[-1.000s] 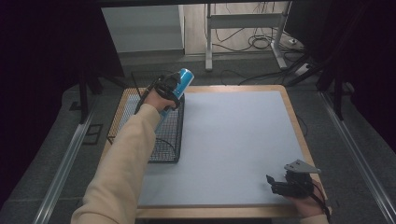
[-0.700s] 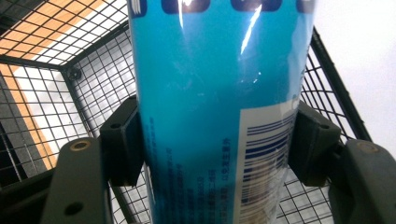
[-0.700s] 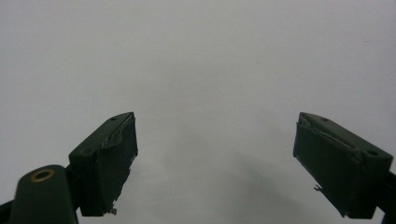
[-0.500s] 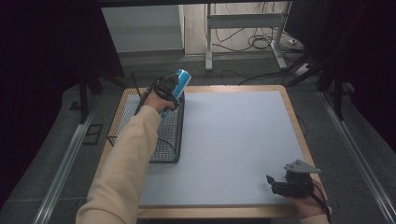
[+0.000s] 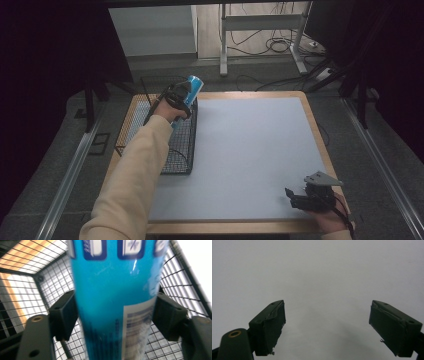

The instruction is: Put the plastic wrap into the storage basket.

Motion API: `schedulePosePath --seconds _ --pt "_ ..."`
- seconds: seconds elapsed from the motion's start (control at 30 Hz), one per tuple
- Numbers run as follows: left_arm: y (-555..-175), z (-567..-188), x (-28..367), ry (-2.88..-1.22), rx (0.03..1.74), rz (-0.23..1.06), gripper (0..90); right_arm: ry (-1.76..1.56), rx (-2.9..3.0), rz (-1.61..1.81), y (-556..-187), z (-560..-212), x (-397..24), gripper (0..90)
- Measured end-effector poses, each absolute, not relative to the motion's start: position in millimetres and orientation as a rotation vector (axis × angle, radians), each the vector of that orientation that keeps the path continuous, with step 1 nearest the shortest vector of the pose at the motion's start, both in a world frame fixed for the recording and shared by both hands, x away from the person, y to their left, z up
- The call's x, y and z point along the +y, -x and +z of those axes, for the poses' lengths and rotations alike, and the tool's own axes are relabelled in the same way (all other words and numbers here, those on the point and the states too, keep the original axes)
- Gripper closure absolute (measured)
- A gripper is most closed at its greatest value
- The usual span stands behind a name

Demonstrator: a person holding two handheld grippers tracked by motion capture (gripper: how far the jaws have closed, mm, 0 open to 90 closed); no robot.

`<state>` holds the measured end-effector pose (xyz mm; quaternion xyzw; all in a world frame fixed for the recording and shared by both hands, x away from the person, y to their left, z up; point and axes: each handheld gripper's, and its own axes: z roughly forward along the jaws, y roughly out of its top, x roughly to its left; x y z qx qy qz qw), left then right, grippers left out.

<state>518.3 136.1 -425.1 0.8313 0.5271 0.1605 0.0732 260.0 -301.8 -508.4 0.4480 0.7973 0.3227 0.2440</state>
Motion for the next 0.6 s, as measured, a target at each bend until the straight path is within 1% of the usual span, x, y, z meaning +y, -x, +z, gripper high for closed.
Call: schedulePosePath --seconds 0.13,0.23,0.33,0.5,0.6 --pt "-507 -408 136 -2.452 1.557 0.484 18.8 -1.223 2.176 0.884 -260 -508 -302 13.9" --pt "-493 -400 136 -2.429 1.521 0.494 16.8 -1.221 2.177 0.884 -260 -507 -302 13.9" --pt "-481 -395 137 -2.384 1.489 0.506 16.4 -1.218 2.174 0.892 -260 -506 -301 13.9" --pt "-457 -386 136 -2.323 1.411 0.465 16.5 -1.209 2.178 0.894 -259 -506 -298 13.9" --pt "-443 -382 132 -2.293 1.370 0.463 17.5 -1.209 2.180 0.894 -260 -506 -297 13.9"
